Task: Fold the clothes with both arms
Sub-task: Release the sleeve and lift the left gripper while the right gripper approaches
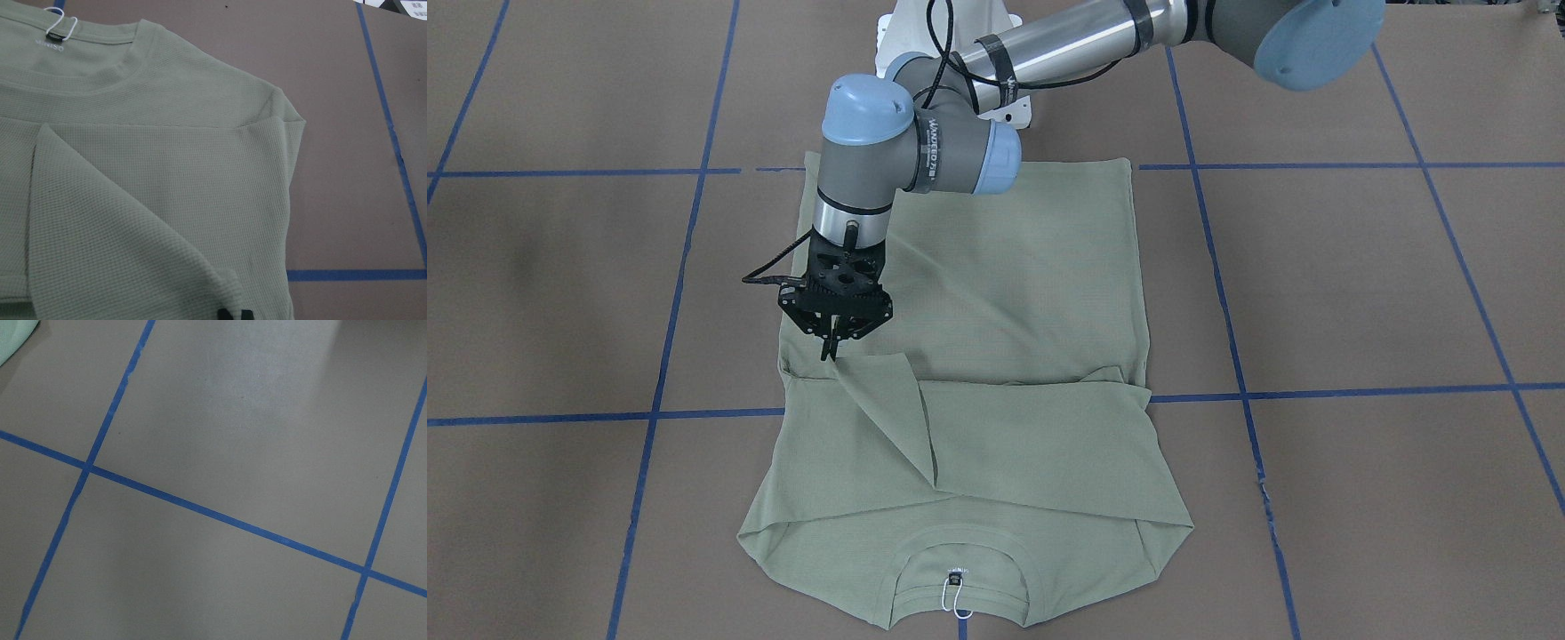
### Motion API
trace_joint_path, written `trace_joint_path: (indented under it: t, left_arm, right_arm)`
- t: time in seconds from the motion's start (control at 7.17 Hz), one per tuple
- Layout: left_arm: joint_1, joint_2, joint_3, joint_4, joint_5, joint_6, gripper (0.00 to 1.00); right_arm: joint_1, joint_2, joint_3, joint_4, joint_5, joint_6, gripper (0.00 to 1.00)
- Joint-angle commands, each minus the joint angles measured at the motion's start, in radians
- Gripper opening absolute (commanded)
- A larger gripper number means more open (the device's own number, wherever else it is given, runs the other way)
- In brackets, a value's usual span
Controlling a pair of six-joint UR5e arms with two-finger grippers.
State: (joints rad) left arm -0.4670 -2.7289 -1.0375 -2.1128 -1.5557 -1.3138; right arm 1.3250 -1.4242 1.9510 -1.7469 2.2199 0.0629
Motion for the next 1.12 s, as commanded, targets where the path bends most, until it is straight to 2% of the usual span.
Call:
trace_joint_path:
  t: [0.0,0.14,0.28,0.42,0.56,0.7,0.84,0.98]
  left_arm:
    - [0.011,0.001,-0.005,-0.112,-0.009,0.036,0.98]
    - [0.013,0.009,-0.007,-0.169,-0.010,0.042,1.00]
    - [0.004,0.009,-0.028,-0.153,-0.038,0.082,1.00]
    - [-0.057,0.017,-0.073,-0.024,-0.173,0.181,1.00]
    - [-0.105,0.071,-0.157,0.093,-0.241,0.299,1.00]
    - [-0.146,0.162,-0.270,0.158,-0.276,0.364,1.00]
    - [-0.198,0.252,-0.374,0.203,-0.323,0.433,1.00]
    - [-0.250,0.359,-0.480,0.224,-0.351,0.517,1.00]
  right_arm:
    - [-0.001,0.001,-0.001,0.004,0.001,0.005,1.00]
    - [-0.003,0.004,-0.003,0.009,0.001,0.015,1.00]
    - [-0.004,0.017,-0.003,0.009,0.001,0.020,1.00]
    - [-0.012,0.049,-0.004,0.009,0.001,0.021,1.00]
    - [-0.070,0.109,-0.021,0.010,-0.009,0.024,1.00]
    - [-0.108,0.181,-0.050,0.012,-0.011,0.103,0.99]
    - [-0.189,0.241,-0.052,0.012,-0.017,0.229,0.99]
    - [-0.266,0.299,-0.055,0.012,-0.067,0.338,0.99]
